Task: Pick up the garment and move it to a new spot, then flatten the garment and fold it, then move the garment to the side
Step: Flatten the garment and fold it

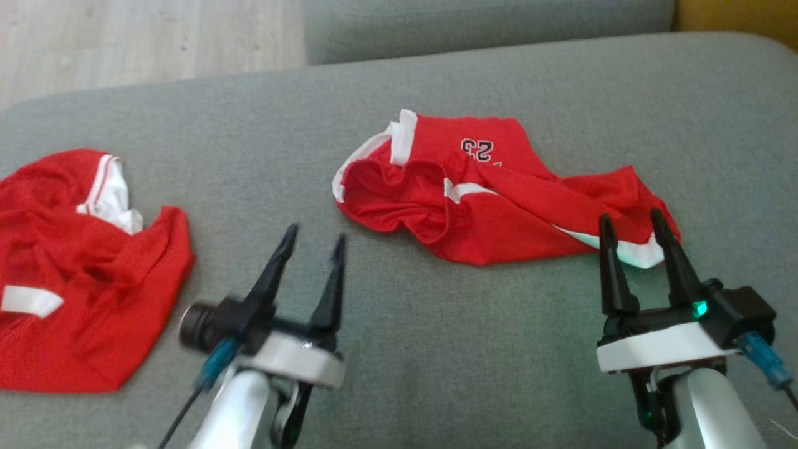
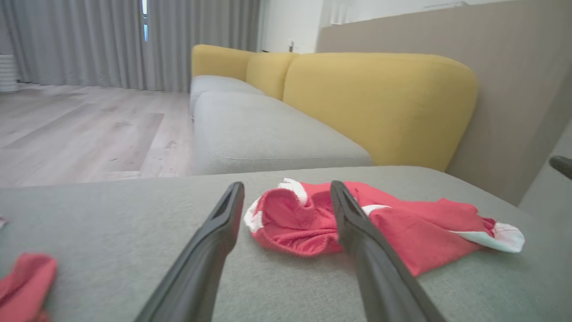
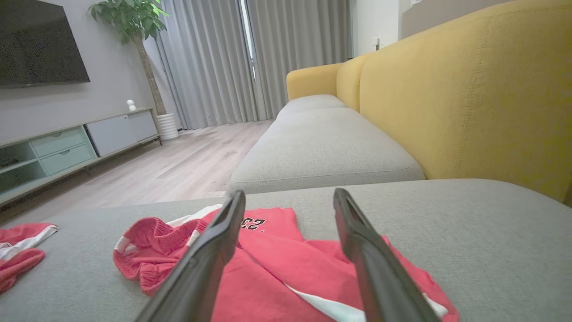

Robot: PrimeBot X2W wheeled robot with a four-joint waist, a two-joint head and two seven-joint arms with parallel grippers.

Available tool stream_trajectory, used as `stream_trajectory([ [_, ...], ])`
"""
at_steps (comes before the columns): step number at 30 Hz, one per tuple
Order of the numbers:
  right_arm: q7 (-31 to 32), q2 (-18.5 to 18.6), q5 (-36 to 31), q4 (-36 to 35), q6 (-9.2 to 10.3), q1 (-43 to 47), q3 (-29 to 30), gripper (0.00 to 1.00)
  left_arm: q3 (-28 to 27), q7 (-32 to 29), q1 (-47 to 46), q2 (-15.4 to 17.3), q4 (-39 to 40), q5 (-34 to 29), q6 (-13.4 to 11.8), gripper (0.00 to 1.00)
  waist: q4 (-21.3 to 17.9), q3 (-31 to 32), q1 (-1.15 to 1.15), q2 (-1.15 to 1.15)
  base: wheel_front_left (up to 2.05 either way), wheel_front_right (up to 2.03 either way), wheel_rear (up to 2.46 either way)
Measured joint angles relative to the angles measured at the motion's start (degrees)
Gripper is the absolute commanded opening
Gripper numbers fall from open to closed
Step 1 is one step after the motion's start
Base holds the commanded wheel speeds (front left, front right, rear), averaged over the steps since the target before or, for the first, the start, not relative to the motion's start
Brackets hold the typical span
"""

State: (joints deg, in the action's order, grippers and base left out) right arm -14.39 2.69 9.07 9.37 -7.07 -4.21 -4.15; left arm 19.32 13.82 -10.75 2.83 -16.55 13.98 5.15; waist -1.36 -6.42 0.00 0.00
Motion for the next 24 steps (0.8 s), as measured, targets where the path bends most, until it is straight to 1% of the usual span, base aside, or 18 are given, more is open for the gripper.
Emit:
stream_trajectory([
  [4, 0.0, 0.0, -0.09, -0.15, 0.0, -0.9, 1.02, 1.0, 3.9, -4.33, -6.89, -0.04, -3.19, -0.15, 0.56, 1.0, -1.01, -1.97, 0.0, 0.0, 0.0, 0.0, 0.0],
  [8, 0.0, 0.0, -0.08, -0.79, 0.0, -3.19, 0.9, 1.0, 7.53, -8.98, -14.0, -0.09, -5.79, 3.01, 0.83, 1.0, -2.16, -4.02, 0.0, 0.0, 0.0, 0.0, 0.0],
  [14, 0.0, 0.01, 0.55, -1.29, 0.0, -4.85, 0.42, 1.0, 12.12, -14.9, -21.66, -0.14, -11.12, 5.34, 0.56, 1.0, -4.18, -6.89, 0.01, 0.0, 0.0, 0.0, 0.0],
  [17, 0.0, 0.01, 0.64, -1.3, 0.0, -5.28, -0.26, 1.0, 13.83, -16.33, -23.77, -0.15, -13.16, 7.8, 0.07, 1.0, -5.23, -8.08, 0.01, 0.0, 0.0, 0.0, 0.0],
  [20, 0.0, 0.01, 1.12, -1.45, 0.0, -6.17, -0.88, 1.0, 15.02, -17.81, -25.55, -0.2, -15.12, 10.85, -0.97, 1.0, -6.32, -9.1, 0.01, 0.0, 0.0, 0.0, 0.0],
  [24, 0.0, 0.02, 1.63, -1.62, 0.0, -7.01, -0.89, 1.0, 17.0, -18.36, -27.8, -0.22, -17.62, 12.87, -2.15, 1.0, -7.66, -10.31, 0.01, 0.0, 0.0, 0.0, 0.0],
])
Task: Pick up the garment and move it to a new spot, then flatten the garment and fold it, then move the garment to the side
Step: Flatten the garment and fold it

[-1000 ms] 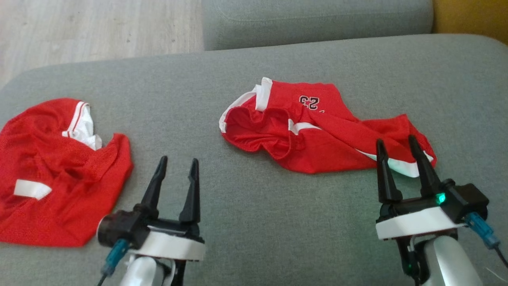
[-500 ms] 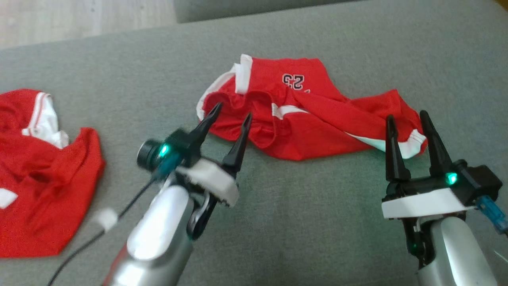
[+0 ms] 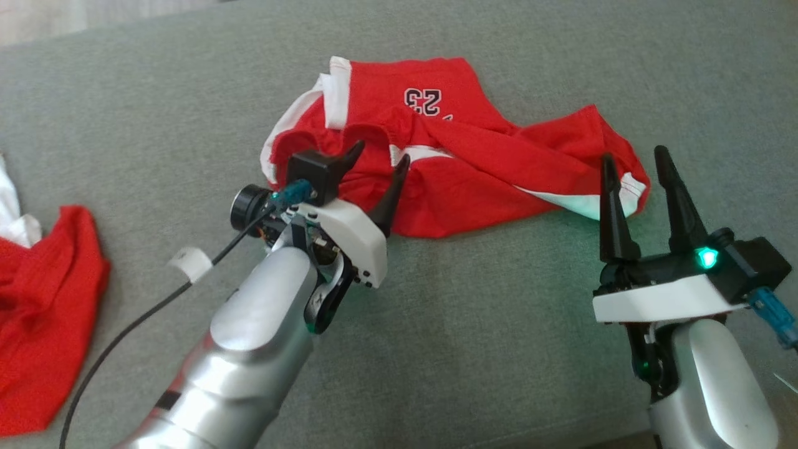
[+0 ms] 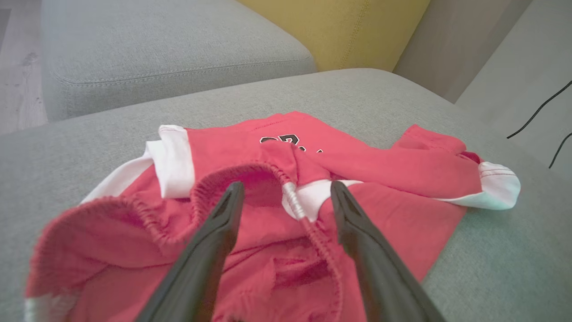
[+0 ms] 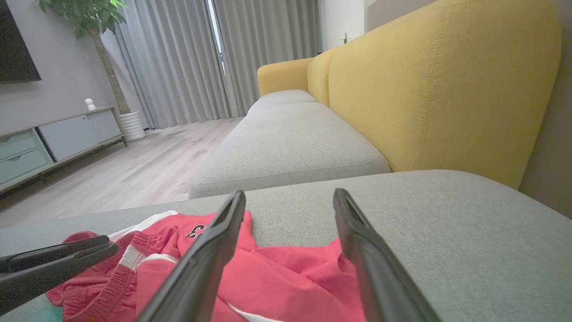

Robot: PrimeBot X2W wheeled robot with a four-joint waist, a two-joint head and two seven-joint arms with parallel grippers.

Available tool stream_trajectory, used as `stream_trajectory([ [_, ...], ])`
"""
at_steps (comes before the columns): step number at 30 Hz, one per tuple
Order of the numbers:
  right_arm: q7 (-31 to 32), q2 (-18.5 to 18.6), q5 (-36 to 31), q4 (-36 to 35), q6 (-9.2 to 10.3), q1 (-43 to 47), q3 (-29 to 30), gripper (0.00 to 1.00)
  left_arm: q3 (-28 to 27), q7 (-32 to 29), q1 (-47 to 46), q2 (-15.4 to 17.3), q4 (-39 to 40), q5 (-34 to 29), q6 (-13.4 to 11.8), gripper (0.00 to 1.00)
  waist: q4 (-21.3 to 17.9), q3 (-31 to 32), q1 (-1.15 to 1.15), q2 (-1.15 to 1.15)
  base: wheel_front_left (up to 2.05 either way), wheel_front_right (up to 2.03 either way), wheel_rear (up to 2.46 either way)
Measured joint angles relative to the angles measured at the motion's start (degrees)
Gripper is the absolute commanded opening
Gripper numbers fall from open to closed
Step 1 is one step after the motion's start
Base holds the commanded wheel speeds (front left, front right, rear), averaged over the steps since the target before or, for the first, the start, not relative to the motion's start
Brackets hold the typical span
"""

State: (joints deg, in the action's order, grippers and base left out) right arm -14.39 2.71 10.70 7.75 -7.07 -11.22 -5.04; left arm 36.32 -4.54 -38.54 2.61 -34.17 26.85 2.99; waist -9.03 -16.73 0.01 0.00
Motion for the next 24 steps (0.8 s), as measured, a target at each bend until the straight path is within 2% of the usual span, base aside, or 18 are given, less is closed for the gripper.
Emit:
stream_trajectory([
  [17, 0.0, -0.01, 0.92, -0.2, 0.0, -0.02, -0.03, 1.0, 4.23, 0.69, -4.45, 0.0, -6.94, 4.69, -2.0, 1.0, -2.7, -1.37, -0.01, 0.0, 0.0, 0.0, 0.0],
  [18, 0.0, -0.01, 0.92, -0.2, 0.0, -0.03, -0.03, 1.0, 4.28, 0.94, -4.76, 0.01, -7.36, 4.71, -2.0, 0.76, -2.72, -1.37, -0.01, 0.0, 0.0, 0.0, 0.0],
  [19, 0.0, -0.01, 0.92, -0.2, 0.0, -0.03, -0.01, 1.0, 4.37, 1.19, -5.01, 0.01, -7.71, 4.94, -2.0, 0.35, -2.71, -1.36, -0.01, 0.0, 0.0, 0.0, 0.0],
  [20, 0.0, -0.01, 0.92, -0.21, 0.0, -0.03, 0.04, 1.0, 4.49, 1.22, -5.15, 0.01, -7.98, 5.02, -1.99, 0.0, -2.67, -1.32, -0.01, 0.0, 0.0, 0.0, 0.0],
  [24, -0.01, -0.01, 0.9, -0.19, 0.0, -0.02, 0.86, 1.0, 4.95, 3.53, -5.33, -0.08, -8.13, 5.63, -1.79, 0.0, -1.96, -0.98, -0.01, 0.0, 0.0, 0.0, 0.0],
])
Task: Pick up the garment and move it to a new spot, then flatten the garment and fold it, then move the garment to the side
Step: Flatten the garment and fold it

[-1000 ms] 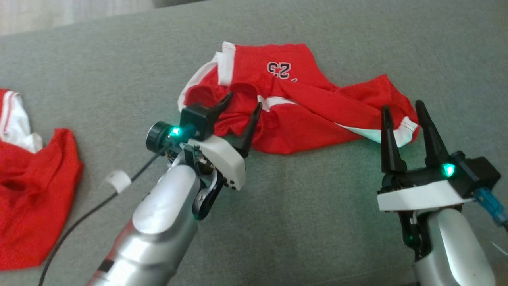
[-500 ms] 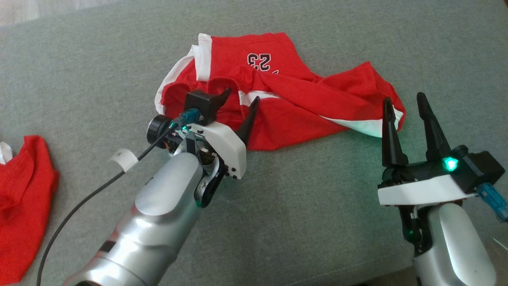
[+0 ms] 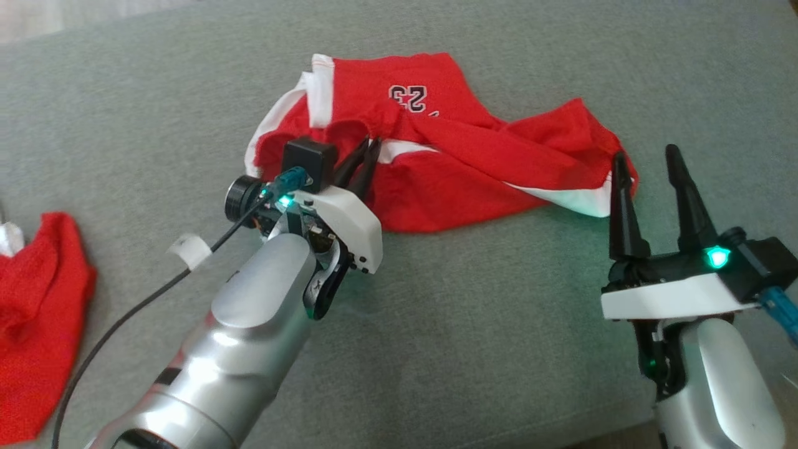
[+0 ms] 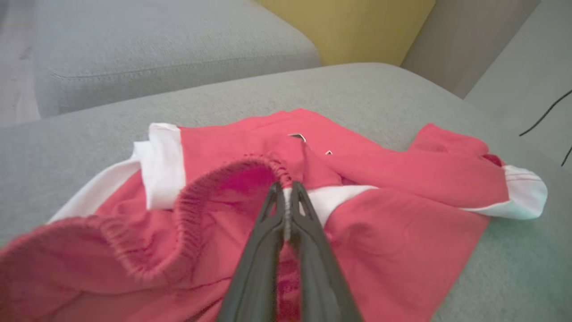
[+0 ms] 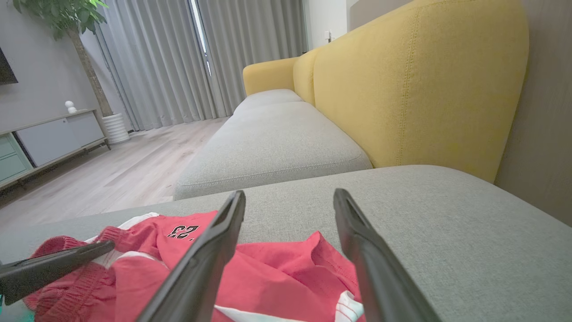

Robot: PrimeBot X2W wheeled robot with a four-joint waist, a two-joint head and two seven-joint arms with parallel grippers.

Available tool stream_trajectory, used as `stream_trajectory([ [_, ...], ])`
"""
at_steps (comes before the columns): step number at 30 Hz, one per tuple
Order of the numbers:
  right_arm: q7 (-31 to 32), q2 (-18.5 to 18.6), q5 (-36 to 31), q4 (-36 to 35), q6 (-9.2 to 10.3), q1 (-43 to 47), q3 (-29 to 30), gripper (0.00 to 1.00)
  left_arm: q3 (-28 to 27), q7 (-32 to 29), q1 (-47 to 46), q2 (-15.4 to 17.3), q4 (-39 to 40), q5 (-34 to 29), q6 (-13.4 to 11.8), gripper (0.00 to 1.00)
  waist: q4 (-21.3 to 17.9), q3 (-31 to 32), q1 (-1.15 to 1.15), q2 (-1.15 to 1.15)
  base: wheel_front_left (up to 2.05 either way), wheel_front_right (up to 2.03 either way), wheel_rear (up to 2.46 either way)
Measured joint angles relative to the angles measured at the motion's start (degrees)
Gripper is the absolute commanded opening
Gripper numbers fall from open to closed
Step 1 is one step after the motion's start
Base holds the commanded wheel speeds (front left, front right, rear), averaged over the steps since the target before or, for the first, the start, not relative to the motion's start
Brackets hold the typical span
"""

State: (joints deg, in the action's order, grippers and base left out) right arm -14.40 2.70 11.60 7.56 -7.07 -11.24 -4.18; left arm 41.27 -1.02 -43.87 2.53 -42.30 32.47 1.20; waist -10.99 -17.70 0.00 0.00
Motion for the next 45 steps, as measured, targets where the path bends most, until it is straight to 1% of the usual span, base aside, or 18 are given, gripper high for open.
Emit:
stream_trajectory([
  [6, 0.0, 0.0, -1.68, 1.16, 0.0, 0.05, 1.44, 1.0, 0.77, 4.83, 0.16, 0.16, 1.74, -0.01, 0.49, 0.0, 2.88, 1.45, 0.0, 0.0, 0.0, 0.0, 0.0],
  [10, 0.0, 0.01, -2.71, 3.18, 0.0, 0.21, 2.54, 1.0, 1.57, 6.55, 3.67, 1.31, 5.28, 0.0, 1.85, 0.0, 5.55, 3.27, 0.0, 0.0, 0.0, 0.0, 0.0],
  [13, 0.0, 0.01, -3.41, 4.76, 0.0, 0.39, 2.58, 1.0, 2.24, 6.83, 7.98, 3.69, 8.71, 0.0, 2.33, 0.0, 7.58, 4.89, 0.0, 0.0, 0.0, 0.0, 0.0],
  [16, 0.0, 0.01, -4.14, 6.25, 0.0, 0.65, 2.36, 1.0, 2.89, 7.1, 12.05, 6.61, 12.58, 0.02, 2.24, 0.0, 9.45, 6.55, -0.01, 0.0, 0.0, 0.0, 0.0],
  [22, 0.0, 0.0, -4.61, 9.34, 0.0, 3.78, 1.43, 1.0, 3.43, 7.15, 19.17, 10.84, 21.03, 0.3, 0.69, 0.0, 12.57, 9.87, -0.01, 0.0, 0.0, 0.0, 0.0],
  [27, 0.0, 0.0, -4.61, 9.9, 0.0, 3.82, 0.62, 1.0, 3.53, 8.48, 22.23, 11.99, 23.02, 0.24, -1.21, 0.0, 12.9, 11.01, -0.01, 0.0, 0.0, 0.0, 0.0],
  [30, 0.0, 0.0, -4.64, 9.99, 0.0, 3.85, 0.27, 1.0, 3.55, 9.5, 22.59, 12.24, 23.3, 0.13, -1.3, 0.0, 12.49, 11.26, 0.0, 0.0, 0.0, 0.0, 0.0],
  [35, 0.0, 0.01, -5.21, 9.99, 0.0, 4.82, -0.52, 1.0, 3.44, 11.48, 23.98, 12.38, 23.37, 0.18, -2.33, 0.0, 11.3, 12.11, 0.0, 0.0, 0.0, 0.0, 0.0],
  [40, 0.07, 0.0, -7.73, 11.87, 0.0, 7.45, -0.38, 1.0, 3.44, 12.73, 26.27, 12.4, 23.05, 0.18, -2.92, 0.0, 10.56, 12.99, -0.01, 0.0, 0.0, 0.0, 0.0],
  [45, 3.09, -0.01, -9.5, 13.84, 0.0, 8.61, 1.15, 1.0, 3.34, 13.27, 26.74, 12.21, 22.96, 0.25, -3.31, 0.0, 10.27, 12.84, 0.0, 0.0, 0.0, 0.0, 0.0],
])
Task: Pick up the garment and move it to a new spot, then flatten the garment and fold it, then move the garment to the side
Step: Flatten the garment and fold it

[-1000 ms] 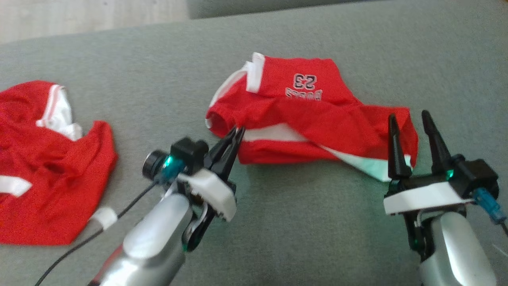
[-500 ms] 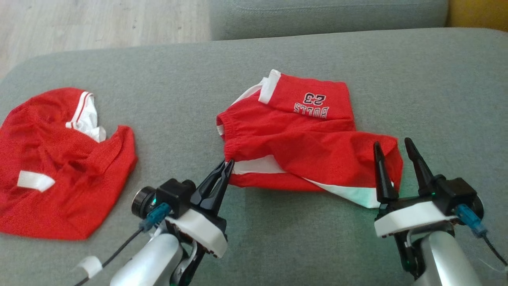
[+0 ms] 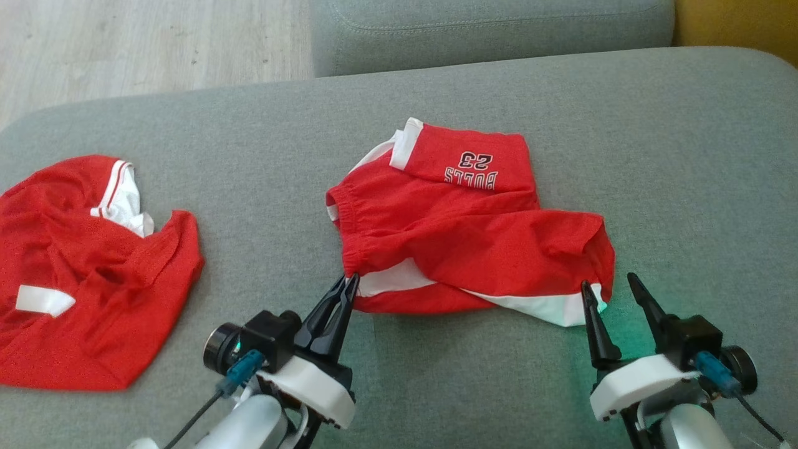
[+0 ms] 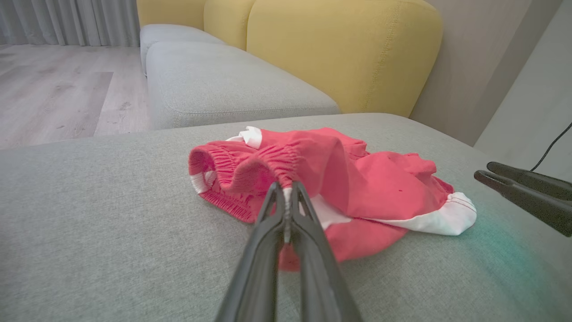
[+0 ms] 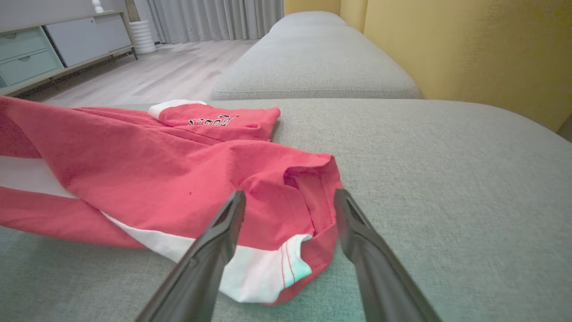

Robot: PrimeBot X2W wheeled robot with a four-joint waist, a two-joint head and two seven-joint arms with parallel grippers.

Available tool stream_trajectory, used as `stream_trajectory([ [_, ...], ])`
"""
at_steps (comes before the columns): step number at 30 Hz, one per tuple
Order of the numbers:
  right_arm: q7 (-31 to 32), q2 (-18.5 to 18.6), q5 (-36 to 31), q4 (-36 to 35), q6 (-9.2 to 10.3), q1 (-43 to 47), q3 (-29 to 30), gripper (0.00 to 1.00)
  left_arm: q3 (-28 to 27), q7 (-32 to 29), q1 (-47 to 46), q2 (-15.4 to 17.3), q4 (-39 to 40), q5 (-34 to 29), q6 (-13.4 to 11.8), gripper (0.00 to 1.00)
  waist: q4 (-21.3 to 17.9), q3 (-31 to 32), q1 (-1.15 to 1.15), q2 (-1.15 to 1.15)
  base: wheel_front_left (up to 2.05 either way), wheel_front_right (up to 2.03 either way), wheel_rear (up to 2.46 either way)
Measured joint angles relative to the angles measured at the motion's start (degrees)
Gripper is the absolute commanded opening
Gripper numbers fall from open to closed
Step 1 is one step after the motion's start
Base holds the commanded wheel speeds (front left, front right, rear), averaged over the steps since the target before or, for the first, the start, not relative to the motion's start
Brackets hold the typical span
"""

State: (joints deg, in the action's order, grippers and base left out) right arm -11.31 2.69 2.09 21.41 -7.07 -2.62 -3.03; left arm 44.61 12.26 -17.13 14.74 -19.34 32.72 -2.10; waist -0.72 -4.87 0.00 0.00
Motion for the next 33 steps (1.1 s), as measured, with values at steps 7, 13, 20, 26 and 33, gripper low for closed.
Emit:
stream_trajectory([
  [7, 4.55, 0.0, -2.1, 0.29, 0.0, 0.0, 0.19, 1.0, 0.02, 0.51, -0.1, -0.69, -0.51, 0.0, 0.08, 0.0, -0.05, -0.74, 0.0, 0.0, 0.0, 0.0, 0.0],
  [13, 7.14, 0.0, -2.24, 1.44, 0.0, -0.08, 0.6, 1.0, 0.07, 0.51, -0.3, -0.88, -0.9, 0.0, 0.13, 0.0, 0.12, -1.29, 0.0, 0.0, 0.0, 0.0, 0.0],
  [20, 8.39, 0.0, -2.1, 3.3, 0.0, -0.36, 0.08, 1.0, 0.27, 0.52, -1.62, -1.0, -1.29, 0.0, 0.2, 0.0, 0.64, -1.71, 0.0, 0.0, 0.0, 0.0, 0.0],
  [26, 8.29, 0.0, -2.12, 4.06, 0.0, -0.57, -0.38, 1.0, 0.46, 0.52, -1.65, -1.04, -1.9, 0.0, 0.58, 0.0, 0.96, -1.72, 0.0, 0.0, 0.0, 0.0, 0.0],
  [33, 7.5, 0.0, -1.98, 4.37, 0.0, -1.71, -1.29, 1.0, 0.6, 0.52, -1.65, -1.01, -1.99, 0.01, 0.56, 0.0, 0.74, -1.57, 0.0, 0.0, 0.0, 0.0, 0.0],
])
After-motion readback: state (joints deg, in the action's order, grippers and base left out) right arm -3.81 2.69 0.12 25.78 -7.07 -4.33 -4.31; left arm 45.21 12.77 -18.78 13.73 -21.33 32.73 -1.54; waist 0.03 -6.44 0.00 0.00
